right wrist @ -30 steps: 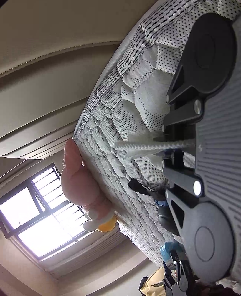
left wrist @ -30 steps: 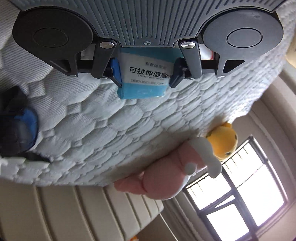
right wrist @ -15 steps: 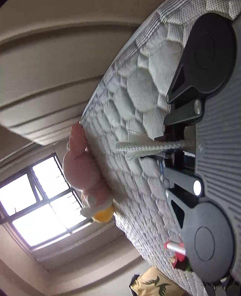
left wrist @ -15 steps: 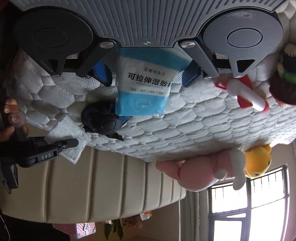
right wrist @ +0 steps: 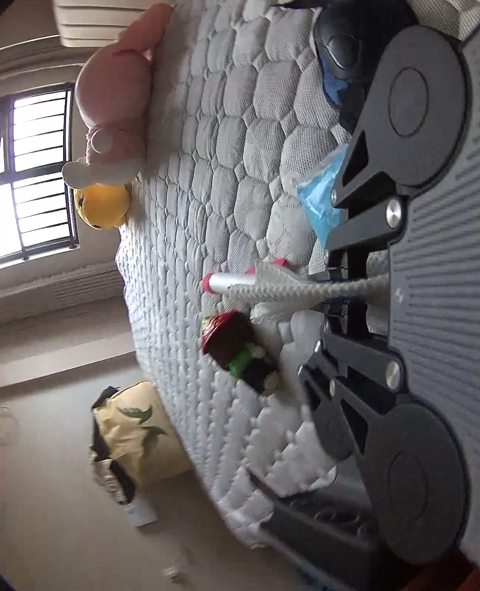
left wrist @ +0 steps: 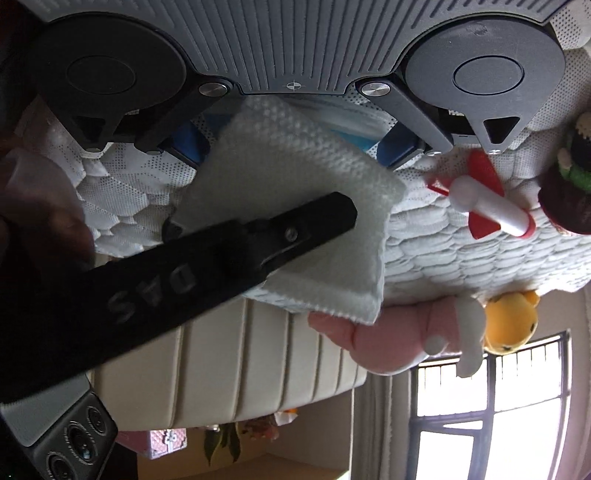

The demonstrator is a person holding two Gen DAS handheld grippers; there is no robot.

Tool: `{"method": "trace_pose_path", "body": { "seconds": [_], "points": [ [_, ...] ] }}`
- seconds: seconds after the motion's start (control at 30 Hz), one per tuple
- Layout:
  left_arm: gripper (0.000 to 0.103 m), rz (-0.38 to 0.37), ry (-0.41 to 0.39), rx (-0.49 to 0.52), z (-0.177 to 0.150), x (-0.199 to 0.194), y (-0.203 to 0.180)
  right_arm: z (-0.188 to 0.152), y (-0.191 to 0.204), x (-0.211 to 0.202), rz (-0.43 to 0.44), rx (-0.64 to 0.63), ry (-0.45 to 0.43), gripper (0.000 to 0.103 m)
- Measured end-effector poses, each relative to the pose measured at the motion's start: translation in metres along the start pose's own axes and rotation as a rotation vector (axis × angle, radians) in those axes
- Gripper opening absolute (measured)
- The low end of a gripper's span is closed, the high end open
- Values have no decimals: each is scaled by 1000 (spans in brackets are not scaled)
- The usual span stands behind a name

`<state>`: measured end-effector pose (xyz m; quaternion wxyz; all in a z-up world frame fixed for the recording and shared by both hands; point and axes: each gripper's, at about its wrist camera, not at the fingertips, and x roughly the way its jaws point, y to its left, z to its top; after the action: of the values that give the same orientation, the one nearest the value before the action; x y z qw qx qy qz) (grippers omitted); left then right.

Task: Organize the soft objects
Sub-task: 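Lift the wipes pack with the left tool while the right tool brings the tissue to it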

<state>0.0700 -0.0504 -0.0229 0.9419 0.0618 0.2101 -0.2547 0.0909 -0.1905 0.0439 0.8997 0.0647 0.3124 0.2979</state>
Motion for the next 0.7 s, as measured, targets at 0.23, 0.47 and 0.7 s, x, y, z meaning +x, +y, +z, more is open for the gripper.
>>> {"method": "trace_pose_path", "body": {
  "seconds": [0.23, 0.47, 0.7],
  "points": [
    [100, 8, 3, -24, 0, 1, 3, 5, -28, 17, -218, -43, 33, 8],
    [100, -65, -56, -69, -5, -9, 11, -5, -29, -5, -266, -19, -10, 8],
    [102, -196, -106, -116, -8, -17, 24, -16, -1, -47, 25, 26, -74, 8]
  ]
}}
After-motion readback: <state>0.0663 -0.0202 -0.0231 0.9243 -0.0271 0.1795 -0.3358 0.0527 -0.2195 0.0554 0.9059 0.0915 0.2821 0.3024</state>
